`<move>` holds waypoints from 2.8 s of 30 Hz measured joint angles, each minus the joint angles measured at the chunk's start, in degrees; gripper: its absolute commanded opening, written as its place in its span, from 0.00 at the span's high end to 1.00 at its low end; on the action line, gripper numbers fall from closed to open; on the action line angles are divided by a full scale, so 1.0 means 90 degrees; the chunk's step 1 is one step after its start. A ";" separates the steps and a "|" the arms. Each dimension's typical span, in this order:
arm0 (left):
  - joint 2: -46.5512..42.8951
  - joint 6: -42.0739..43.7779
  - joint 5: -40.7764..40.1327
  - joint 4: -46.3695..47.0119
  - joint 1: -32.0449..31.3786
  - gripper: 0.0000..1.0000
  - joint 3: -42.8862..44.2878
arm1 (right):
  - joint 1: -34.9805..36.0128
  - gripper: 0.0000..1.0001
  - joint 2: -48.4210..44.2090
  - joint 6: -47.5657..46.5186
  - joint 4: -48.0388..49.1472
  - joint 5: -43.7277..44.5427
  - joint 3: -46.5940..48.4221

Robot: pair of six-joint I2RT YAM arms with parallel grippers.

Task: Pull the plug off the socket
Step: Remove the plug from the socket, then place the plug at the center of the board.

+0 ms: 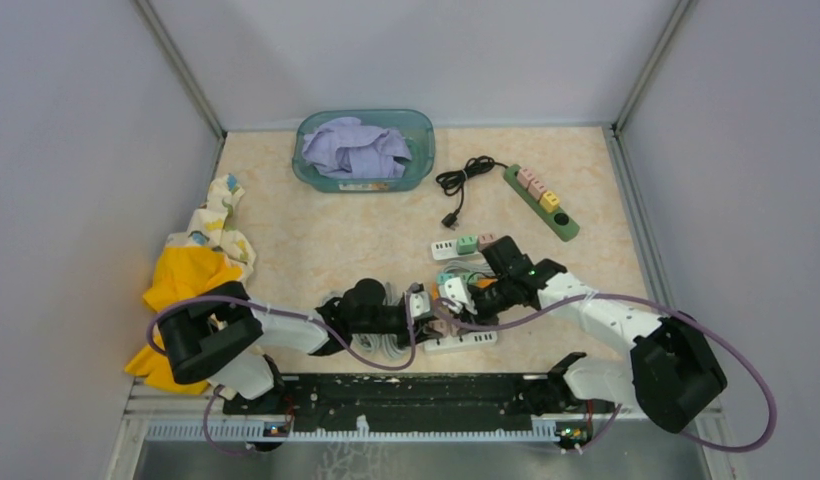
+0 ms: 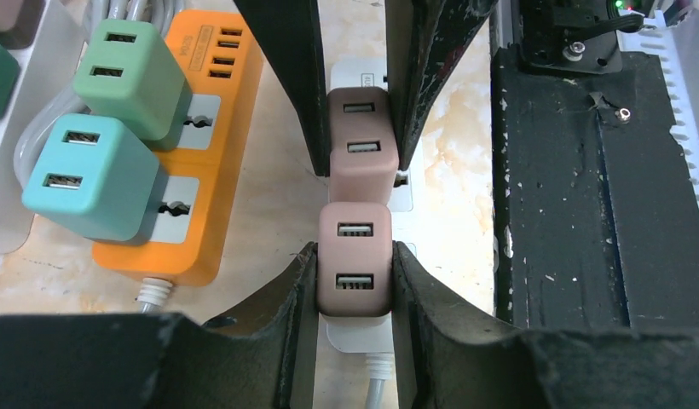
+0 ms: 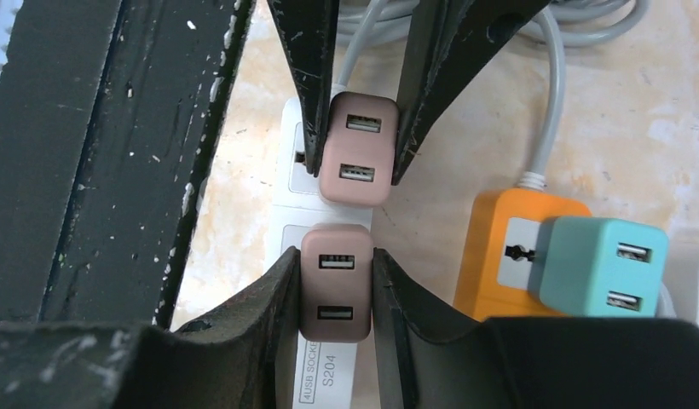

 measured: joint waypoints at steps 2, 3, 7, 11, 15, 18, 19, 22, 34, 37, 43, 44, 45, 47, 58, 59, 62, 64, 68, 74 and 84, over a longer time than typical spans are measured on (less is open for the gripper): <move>0.0000 -0.0002 0.0029 -0.0027 0.0000 0.99 -0.0029 | 0.0090 1.00 0.0117 0.0226 0.0136 0.0024 0.0007; 0.0000 -0.0005 0.0029 -0.0022 0.0000 0.99 -0.0029 | 0.0100 1.00 0.0160 0.0418 0.0216 0.0046 0.0034; 0.0000 -0.0002 -0.0010 0.0007 0.0000 0.99 -0.0041 | -0.0107 1.00 0.0185 0.0797 0.0374 0.0104 0.0056; -0.0012 0.0019 -0.0053 0.0185 0.0019 0.99 -0.0058 | -0.0393 1.00 -0.0136 0.0287 0.0177 -0.0172 -0.0044; -0.0022 0.0022 0.0029 0.0136 0.0002 0.99 -0.0058 | -0.0253 1.00 -0.0143 -0.0027 -0.0022 -0.0321 -0.0070; -0.0010 0.0017 0.0066 0.0012 0.0000 0.99 -0.0061 | -0.0092 1.00 0.0041 0.0226 0.0170 -0.0219 -0.0058; -0.0007 0.0015 0.0066 0.0007 0.0000 0.99 -0.0061 | -0.0080 1.00 0.0100 0.0372 0.0236 -0.0182 -0.0049; -0.0007 0.0017 0.0056 0.0007 0.0000 0.99 -0.0061 | -0.0180 1.00 0.0109 0.0641 0.0328 -0.0058 -0.0019; 0.0100 0.0022 0.0102 0.0080 -0.0010 0.99 -0.0002 | -0.0095 1.00 -0.0085 0.0748 0.0391 -0.0126 -0.0107; 0.0136 0.0024 0.0095 0.0036 -0.0027 0.99 0.0051 | -0.0236 1.00 -0.0078 0.0933 0.0437 -0.0044 -0.0102; 0.0158 0.0124 0.0039 -0.0080 -0.0066 0.99 0.0136 | -0.0743 1.00 -0.0721 0.0568 0.0214 -0.0682 -0.0104; 0.0163 0.0141 0.0041 -0.0112 -0.0073 0.99 0.0155 | -0.0629 1.00 -0.0724 0.0544 0.0214 -0.0767 -0.0100; 0.0170 0.0153 0.0044 -0.0136 -0.0075 0.99 0.0177 | -0.0508 1.00 -0.0661 0.0522 0.0185 -0.0809 -0.0080; 0.0168 0.0158 0.0039 -0.0165 -0.0078 0.92 0.0187 | -0.0435 1.00 -0.0413 0.0471 -0.0141 -0.0806 0.0095; -0.1297 -0.0466 -0.0495 -0.0583 -0.0126 0.12 0.0032 | -0.2169 1.00 -0.1375 0.0789 -0.1018 -0.1778 0.1020; -0.1508 -0.0542 -0.0571 -0.0585 -0.0126 0.07 0.0032 | -0.2203 1.00 -0.1392 0.1137 -0.0869 -0.1960 0.1020; -0.2013 -0.0782 -0.0838 -0.0590 -0.0126 0.00 0.0032 | -0.2278 1.00 -0.1277 0.2567 -0.0051 -0.2516 0.0976; -0.2368 -0.1095 -0.1195 -0.0588 -0.0126 0.00 0.0032 | -0.2353 1.00 -0.1231 0.4177 0.1185 -0.2829 0.0760; -0.2968 -0.1914 -0.2084 -0.0617 -0.0124 0.00 0.0032 | -0.2538 1.00 -0.1137 0.7665 0.3657 -0.2783 0.0163; -0.3322 -0.2849 -0.2931 -0.1428 -0.0114 0.02 0.0534 | -0.2803 1.00 -0.1064 1.0992 0.5525 -0.2273 -0.0440; -0.1979 -0.3087 -0.3111 -0.3810 -0.0175 0.05 0.3495 | -0.2807 1.00 -0.0962 1.2837 0.6178 -0.2125 -0.0656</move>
